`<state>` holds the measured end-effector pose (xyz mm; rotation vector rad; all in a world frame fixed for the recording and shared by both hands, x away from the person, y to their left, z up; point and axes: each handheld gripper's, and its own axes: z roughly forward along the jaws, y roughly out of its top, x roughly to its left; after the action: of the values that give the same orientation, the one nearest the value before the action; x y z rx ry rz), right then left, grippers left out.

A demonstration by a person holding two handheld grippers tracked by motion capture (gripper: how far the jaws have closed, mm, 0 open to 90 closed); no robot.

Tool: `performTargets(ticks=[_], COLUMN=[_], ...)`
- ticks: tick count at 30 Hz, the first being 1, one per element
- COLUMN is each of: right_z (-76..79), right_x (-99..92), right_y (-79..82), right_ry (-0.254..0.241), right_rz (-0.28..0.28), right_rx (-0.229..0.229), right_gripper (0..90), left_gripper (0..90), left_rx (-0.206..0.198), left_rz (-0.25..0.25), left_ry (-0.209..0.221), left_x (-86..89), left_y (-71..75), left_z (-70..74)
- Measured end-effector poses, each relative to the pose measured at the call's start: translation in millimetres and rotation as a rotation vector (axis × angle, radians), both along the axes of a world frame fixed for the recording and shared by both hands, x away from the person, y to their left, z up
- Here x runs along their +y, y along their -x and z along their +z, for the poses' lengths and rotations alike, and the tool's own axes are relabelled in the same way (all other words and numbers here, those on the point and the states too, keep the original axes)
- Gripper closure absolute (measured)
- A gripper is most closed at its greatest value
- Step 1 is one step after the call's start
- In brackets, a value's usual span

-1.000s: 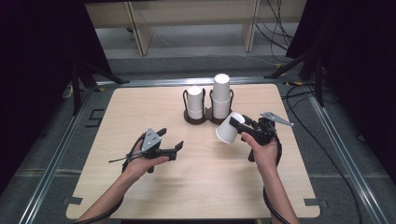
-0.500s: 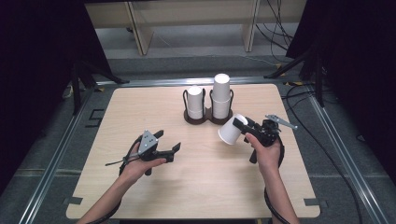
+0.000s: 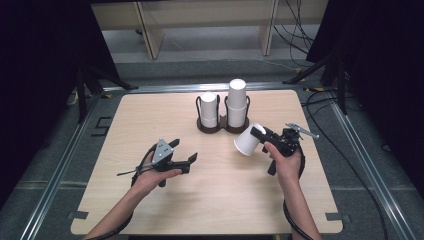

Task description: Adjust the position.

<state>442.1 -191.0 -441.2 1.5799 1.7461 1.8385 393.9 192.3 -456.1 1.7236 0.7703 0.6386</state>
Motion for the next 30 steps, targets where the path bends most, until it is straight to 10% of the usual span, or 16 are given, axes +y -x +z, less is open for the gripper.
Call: performTargets(ticks=[30], right_z=[-13.1], right_x=[3.1], right_y=[-4.4], right_ry=[-0.238], right_rz=[0.022], right_rx=[0.179], right_gripper=[36.3], left_gripper=[14.5], left_rx=[0.025], left_rz=[-0.076], left_ry=[0.02], left_x=[-23.8], left_y=[-1.4], left_z=[0.3])
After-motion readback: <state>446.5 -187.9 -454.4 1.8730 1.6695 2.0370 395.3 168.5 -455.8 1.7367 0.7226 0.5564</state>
